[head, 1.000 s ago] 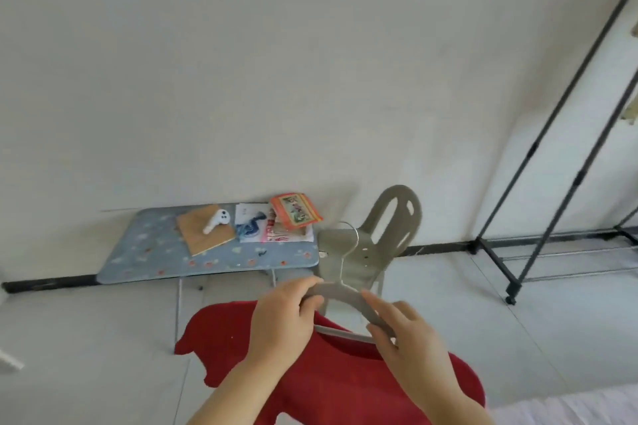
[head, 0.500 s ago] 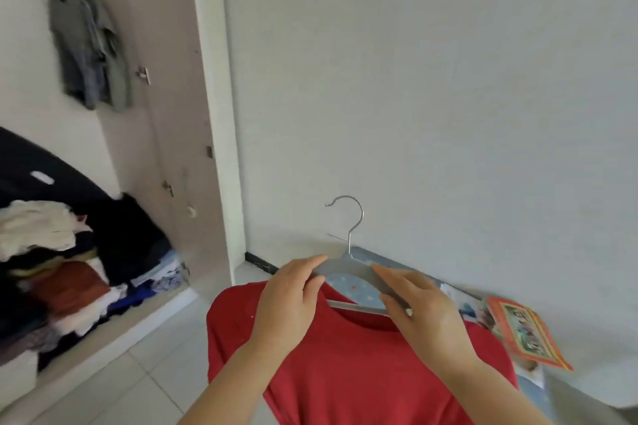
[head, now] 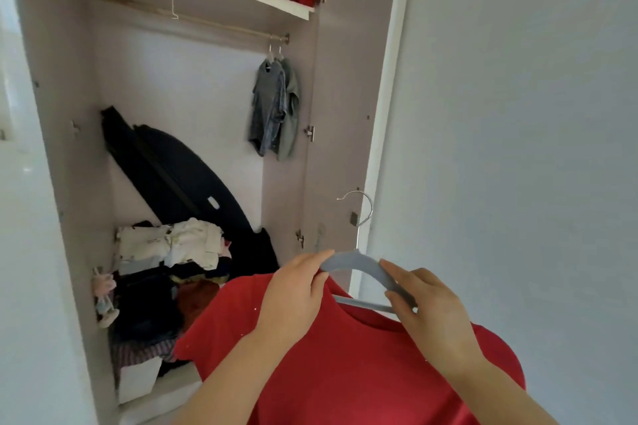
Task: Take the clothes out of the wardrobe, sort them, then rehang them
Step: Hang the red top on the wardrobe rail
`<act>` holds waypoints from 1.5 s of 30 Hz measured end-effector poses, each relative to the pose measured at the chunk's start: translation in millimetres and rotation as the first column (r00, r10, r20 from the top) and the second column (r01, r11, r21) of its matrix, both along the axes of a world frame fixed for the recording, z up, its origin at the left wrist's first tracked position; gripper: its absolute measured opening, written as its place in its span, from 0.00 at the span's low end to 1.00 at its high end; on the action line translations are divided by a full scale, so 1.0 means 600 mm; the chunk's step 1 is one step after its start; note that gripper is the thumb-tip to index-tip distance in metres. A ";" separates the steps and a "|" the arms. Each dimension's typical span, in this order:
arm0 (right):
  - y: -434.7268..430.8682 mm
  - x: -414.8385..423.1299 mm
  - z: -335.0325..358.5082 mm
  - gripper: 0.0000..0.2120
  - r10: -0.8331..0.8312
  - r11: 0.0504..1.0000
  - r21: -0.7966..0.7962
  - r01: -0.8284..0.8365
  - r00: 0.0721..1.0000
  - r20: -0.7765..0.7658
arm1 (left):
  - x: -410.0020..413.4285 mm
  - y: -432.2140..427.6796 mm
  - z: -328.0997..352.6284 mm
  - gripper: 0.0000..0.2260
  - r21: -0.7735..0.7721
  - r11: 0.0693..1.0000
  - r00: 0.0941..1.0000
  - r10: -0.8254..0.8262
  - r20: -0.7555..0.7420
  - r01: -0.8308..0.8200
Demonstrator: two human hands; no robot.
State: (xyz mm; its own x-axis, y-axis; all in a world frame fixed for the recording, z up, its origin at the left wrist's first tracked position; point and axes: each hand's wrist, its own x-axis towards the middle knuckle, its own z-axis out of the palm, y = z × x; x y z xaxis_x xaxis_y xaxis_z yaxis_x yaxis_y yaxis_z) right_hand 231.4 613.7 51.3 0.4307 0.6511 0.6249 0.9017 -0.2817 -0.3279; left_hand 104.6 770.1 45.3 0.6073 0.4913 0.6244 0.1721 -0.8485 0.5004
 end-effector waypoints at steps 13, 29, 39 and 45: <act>0.336 0.151 0.074 0.21 0.379 0.924 0.026 -0.381 0.924 0.040 | 0.066 0.239 0.079 0.17 0.094 0.921 0.926 0.378 0.011 -0.377; 0.780 0.245 0.142 0.20 0.382 0.890 0.207 -0.407 0.912 0.153 | 0.167 0.671 0.150 0.17 0.157 0.895 0.908 0.409 0.088 -0.418; 1.034 0.366 0.205 0.20 0.299 0.892 0.249 -0.377 0.906 0.301 | 0.289 0.925 0.209 0.18 0.197 0.901 0.921 0.364 0.140 -0.386; 1.177 0.446 0.246 0.20 0.288 0.886 0.257 -0.386 0.892 0.348 | 0.358 1.060 0.242 0.17 0.233 0.880 0.910 0.390 0.143 -0.414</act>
State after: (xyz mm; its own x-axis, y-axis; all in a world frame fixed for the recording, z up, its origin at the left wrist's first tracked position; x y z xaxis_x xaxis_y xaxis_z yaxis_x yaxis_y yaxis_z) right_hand 499.0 1319.8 198.9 -0.0133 0.4740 0.8804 0.9902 0.1287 -0.0544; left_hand 319.2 1406.0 190.3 0.3275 0.4998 0.8019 0.4902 -0.8154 0.3080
